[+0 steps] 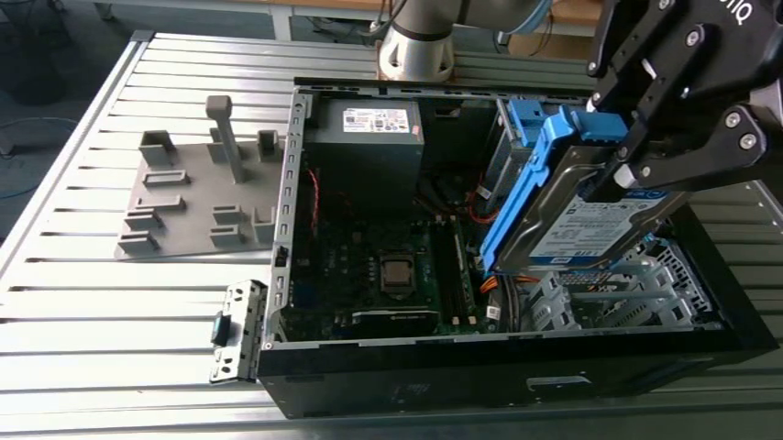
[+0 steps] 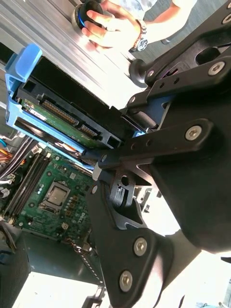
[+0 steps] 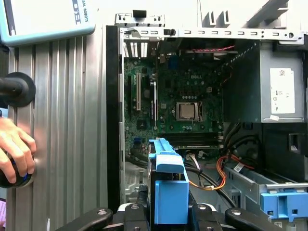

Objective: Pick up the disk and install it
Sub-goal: 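Pick up the disk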

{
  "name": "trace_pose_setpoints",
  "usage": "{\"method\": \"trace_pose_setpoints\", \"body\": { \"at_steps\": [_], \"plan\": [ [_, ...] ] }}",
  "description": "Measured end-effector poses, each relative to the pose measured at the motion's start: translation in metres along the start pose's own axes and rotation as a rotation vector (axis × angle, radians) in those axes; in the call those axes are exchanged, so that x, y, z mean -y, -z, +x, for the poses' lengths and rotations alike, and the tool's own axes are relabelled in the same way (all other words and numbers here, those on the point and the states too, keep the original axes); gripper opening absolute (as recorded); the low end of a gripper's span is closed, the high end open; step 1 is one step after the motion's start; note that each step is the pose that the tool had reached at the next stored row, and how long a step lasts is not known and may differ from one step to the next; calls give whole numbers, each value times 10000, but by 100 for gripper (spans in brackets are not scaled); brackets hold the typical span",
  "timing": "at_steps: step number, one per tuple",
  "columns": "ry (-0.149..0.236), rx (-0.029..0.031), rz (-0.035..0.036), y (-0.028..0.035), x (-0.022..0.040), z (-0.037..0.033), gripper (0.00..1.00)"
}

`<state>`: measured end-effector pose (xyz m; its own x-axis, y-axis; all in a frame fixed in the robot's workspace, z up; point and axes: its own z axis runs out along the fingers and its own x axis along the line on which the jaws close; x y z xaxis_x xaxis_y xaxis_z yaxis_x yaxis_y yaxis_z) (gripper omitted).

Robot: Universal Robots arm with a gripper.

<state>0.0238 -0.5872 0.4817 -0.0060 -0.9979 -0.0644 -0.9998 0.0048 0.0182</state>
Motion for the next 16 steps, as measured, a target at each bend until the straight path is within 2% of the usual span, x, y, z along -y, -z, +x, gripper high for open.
{"method": "trace_pose_setpoints", "body": {
  "at_steps": [16],
  "plan": [
    [0,0,-2,-3,202,16,36]
  ]
}}
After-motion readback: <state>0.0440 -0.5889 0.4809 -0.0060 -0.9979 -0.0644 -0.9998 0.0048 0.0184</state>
